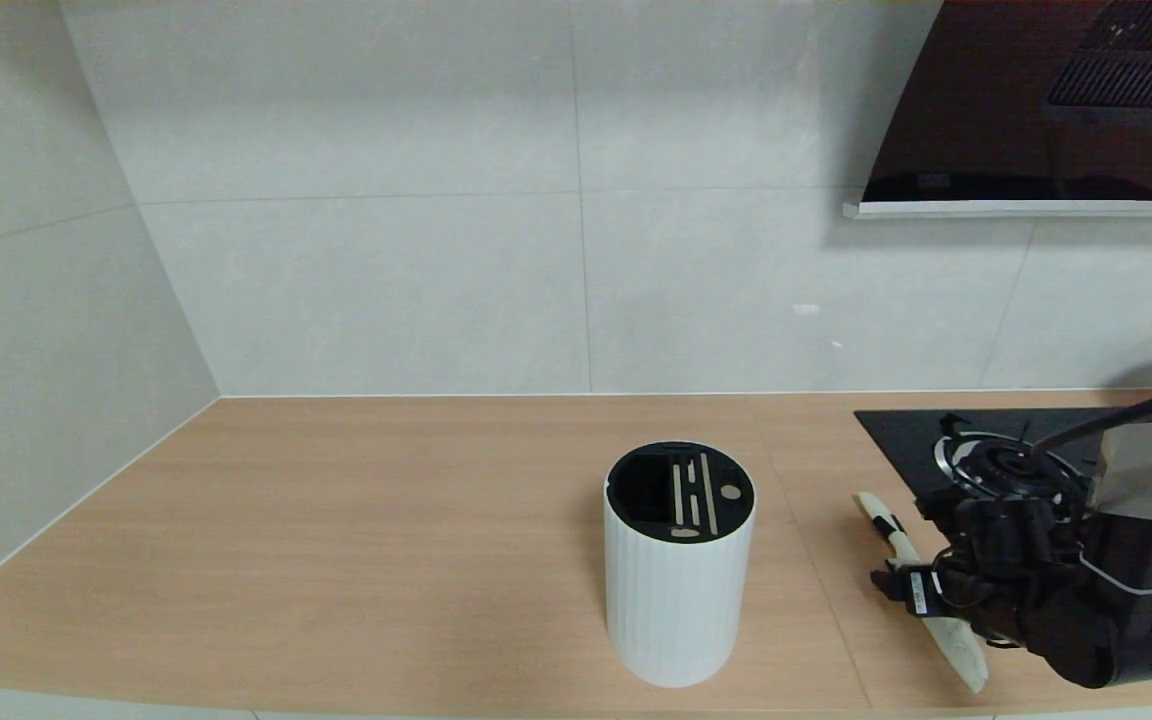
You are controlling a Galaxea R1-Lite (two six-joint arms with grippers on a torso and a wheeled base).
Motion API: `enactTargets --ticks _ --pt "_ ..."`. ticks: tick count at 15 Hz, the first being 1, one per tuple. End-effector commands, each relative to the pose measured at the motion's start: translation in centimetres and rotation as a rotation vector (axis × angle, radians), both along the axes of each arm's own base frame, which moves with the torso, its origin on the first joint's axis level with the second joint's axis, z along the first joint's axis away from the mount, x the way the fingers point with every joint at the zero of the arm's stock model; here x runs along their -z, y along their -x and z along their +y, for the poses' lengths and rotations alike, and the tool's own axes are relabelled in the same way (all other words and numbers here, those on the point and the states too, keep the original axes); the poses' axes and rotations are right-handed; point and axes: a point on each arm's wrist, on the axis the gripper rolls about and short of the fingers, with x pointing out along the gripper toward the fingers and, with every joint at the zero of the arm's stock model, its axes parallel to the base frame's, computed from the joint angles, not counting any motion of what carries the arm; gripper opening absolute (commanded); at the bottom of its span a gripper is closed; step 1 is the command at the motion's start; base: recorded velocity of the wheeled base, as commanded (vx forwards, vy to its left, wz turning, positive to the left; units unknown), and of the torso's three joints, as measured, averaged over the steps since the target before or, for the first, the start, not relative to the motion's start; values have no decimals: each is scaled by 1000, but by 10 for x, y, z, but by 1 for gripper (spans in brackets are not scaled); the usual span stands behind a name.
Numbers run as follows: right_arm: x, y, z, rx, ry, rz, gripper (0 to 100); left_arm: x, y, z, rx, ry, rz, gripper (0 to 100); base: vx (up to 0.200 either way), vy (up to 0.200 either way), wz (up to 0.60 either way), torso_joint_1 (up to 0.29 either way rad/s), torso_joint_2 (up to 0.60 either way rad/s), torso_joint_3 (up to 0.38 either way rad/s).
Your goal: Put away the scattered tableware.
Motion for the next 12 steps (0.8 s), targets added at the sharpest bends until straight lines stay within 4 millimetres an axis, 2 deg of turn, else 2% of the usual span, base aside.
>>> enactTargets --ticks 1,2,3,10,12 --pt "1 -2 0 1 0 0 100 0 0 0 -1 0 0 100 0 0 0 0 0 0" --pt "3 -2 0 1 1 3 100 0 0 0 -1 0 0 100 0 0 0 0 0 0" --pt "4 -2 0 1 1 8 0 0 0 0 -1 0 0 100 0 0 0 0 0 0" --pt "7 -1 0 3 4 14 0 0 0 0 -1 0 0 100 0 0 0 0 0 0" --pt "-2 -1 0 8 7 -13 0 0 0 0 -1 0 0 100 0 0 0 0 0 0"
